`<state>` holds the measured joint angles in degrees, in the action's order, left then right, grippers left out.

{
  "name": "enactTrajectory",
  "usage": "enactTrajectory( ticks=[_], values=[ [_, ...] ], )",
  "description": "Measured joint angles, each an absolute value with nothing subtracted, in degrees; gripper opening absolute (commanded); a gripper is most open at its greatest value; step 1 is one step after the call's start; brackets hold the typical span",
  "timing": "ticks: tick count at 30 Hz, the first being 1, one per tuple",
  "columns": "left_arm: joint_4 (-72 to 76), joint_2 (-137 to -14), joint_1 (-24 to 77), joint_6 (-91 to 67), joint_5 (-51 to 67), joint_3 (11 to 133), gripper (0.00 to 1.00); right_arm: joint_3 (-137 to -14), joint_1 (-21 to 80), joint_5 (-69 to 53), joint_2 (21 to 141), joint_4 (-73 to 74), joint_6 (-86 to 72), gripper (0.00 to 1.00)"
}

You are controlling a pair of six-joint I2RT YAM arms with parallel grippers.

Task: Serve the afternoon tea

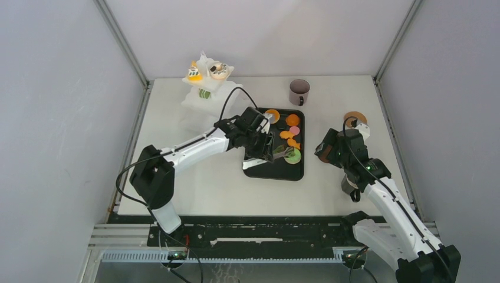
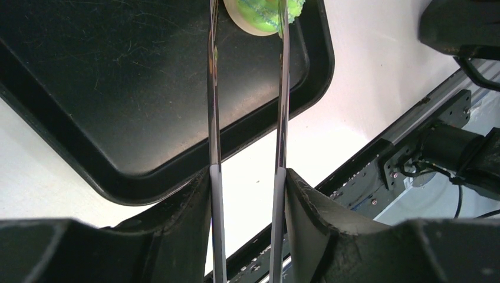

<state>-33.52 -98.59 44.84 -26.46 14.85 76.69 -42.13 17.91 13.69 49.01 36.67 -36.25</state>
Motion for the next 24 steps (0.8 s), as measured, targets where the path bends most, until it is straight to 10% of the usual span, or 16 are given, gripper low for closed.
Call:
enactTrajectory(
  ticks=[12, 20, 24],
  values=[
    [-34.9, -101.1, 45.0, -25.4, 15.9, 77.8, 0.39, -42.1, 17.7, 13.0, 49.6, 36.2, -36.2, 0.98],
    [-35.1, -101.1, 45.0, -25.5, 16.3, 78.0, 0.03, -42.1, 17.7, 12.8, 49.6, 36.0, -36.2, 0.98],
    [-36.0, -100.6, 45.0, -25.4, 16.1, 78.6, 0.00, -42.1, 17.7, 12.8, 49.6, 35.8, -36.2, 0.98]
  ],
)
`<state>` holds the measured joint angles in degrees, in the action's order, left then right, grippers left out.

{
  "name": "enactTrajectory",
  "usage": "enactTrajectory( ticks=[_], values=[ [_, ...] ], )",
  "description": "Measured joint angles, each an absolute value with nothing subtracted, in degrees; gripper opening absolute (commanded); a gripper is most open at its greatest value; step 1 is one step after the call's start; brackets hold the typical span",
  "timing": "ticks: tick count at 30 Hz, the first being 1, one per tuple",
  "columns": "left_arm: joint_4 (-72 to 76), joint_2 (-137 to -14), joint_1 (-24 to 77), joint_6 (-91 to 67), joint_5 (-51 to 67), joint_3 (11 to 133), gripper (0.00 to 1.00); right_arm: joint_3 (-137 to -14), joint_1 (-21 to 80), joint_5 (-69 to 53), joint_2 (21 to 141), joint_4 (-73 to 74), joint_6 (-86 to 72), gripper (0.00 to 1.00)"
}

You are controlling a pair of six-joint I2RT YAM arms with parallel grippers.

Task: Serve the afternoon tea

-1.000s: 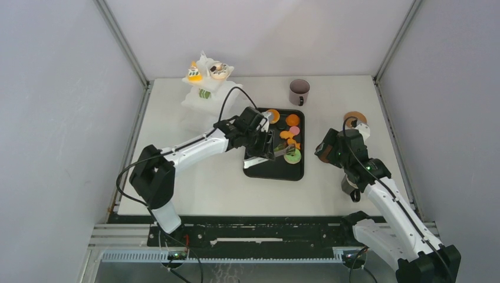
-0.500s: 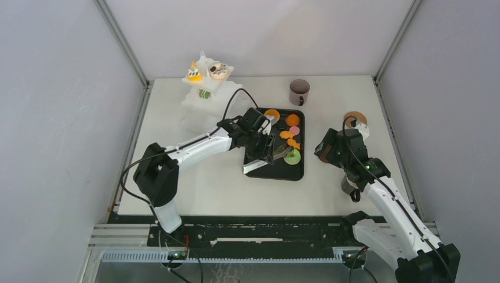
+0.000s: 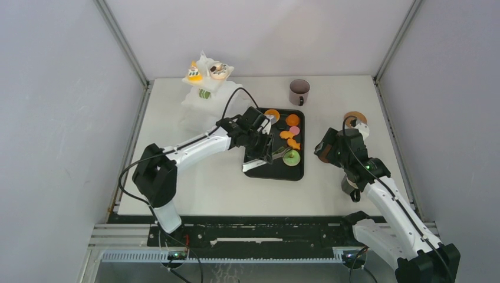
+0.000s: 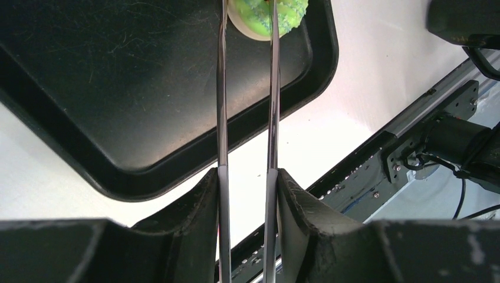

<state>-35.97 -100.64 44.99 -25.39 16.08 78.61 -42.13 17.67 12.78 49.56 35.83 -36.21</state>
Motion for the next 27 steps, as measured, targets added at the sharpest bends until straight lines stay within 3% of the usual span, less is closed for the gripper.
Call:
enactTrajectory(
  ticks=[12, 27],
  values=[
    [-41.2, -94.1, 45.0, -24.4, 11.2, 80.4, 0.00, -42.1, 17.7, 12.8, 49.3, 35.9, -36.2, 0.98],
    [-46.1, -86.8, 40.8, -32.8, -10.3, 88.8, 0.00, -42.1, 17.7, 13.0, 48.5, 35.8, -36.3, 0.98]
  ],
)
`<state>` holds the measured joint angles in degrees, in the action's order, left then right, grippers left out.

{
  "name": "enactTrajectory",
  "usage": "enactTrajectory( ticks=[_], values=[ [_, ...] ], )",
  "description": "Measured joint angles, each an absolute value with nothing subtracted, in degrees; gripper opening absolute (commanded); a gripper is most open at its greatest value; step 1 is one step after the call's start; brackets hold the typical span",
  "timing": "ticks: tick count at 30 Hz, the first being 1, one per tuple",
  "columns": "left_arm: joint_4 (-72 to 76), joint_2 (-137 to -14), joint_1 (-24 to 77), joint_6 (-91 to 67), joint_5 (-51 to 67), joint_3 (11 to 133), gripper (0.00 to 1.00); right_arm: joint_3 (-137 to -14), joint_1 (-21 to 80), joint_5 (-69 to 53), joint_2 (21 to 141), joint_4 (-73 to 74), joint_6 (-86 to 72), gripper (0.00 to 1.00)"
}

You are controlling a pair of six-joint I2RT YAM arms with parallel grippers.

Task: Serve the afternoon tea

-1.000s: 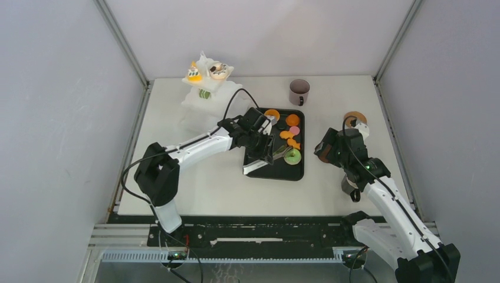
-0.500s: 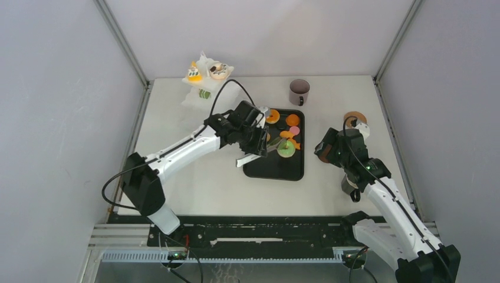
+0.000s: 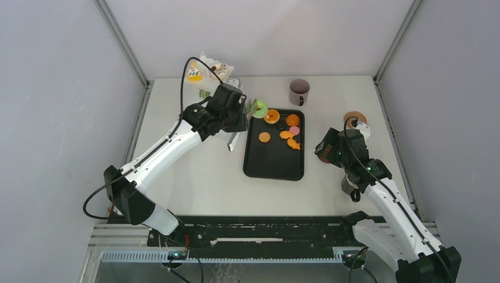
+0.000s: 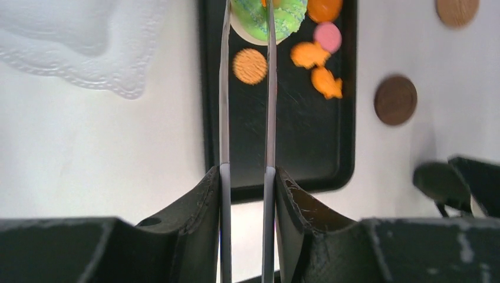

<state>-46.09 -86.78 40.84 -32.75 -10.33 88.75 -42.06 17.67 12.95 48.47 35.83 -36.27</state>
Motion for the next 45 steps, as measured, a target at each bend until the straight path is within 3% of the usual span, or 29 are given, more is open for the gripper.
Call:
enactTrajectory(
  ticks=[21, 39, 45],
  values=[
    [-42.9, -86.9, 31.4, -41.6, -20.3, 88.6, 0.00, -42.0, 17.6, 12.7, 48.8, 35.8, -35.9, 0.98],
    [-38.0, -92.5, 28.2, -41.6, -20.9, 88.6, 0.00, -42.0, 17.2, 11.9, 48.9, 35.8, -35.7, 0.98],
    [-37.3, -92.9, 28.2, -41.6, -21.3, 88.6, 0.15, -42.0, 17.2, 11.7, 49.1, 35.8, -35.7, 0.98]
  ],
)
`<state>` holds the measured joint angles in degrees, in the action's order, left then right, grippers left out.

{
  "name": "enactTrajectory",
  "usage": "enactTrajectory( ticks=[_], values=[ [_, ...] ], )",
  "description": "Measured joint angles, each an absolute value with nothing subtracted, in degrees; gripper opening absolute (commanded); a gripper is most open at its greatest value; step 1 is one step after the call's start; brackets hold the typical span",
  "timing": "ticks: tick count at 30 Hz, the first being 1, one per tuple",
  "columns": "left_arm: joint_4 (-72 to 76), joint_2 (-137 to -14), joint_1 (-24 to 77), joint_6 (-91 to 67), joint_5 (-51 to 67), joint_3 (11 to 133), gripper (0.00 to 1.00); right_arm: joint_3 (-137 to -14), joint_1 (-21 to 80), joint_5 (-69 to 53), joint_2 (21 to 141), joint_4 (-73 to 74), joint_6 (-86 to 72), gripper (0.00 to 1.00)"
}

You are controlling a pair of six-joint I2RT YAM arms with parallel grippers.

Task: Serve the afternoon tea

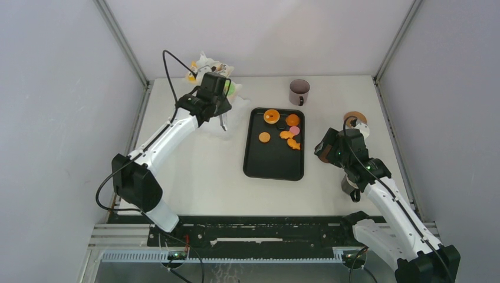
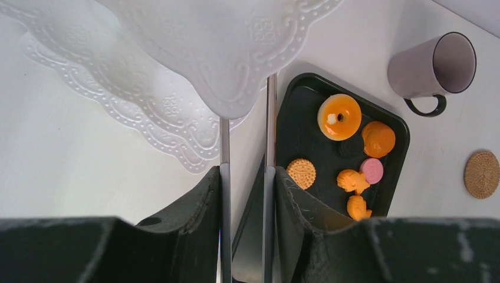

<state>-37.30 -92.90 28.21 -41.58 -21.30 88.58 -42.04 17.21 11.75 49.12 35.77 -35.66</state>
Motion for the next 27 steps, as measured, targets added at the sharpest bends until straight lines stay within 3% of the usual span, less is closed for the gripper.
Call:
enactTrajectory(
  ticks=[11, 27],
  values=[
    [-37.1, -93.4, 28.2, -41.2, -21.3, 88.6, 0.48, -42.0, 17.1, 11.7, 49.3, 35.8, -35.5, 0.98],
    [-37.0, -92.6, 28.2, -40.5, -21.0, 88.4, 0.48, -42.0, 17.0, 11.7, 49.3, 35.8, -35.3, 0.98]
  ],
)
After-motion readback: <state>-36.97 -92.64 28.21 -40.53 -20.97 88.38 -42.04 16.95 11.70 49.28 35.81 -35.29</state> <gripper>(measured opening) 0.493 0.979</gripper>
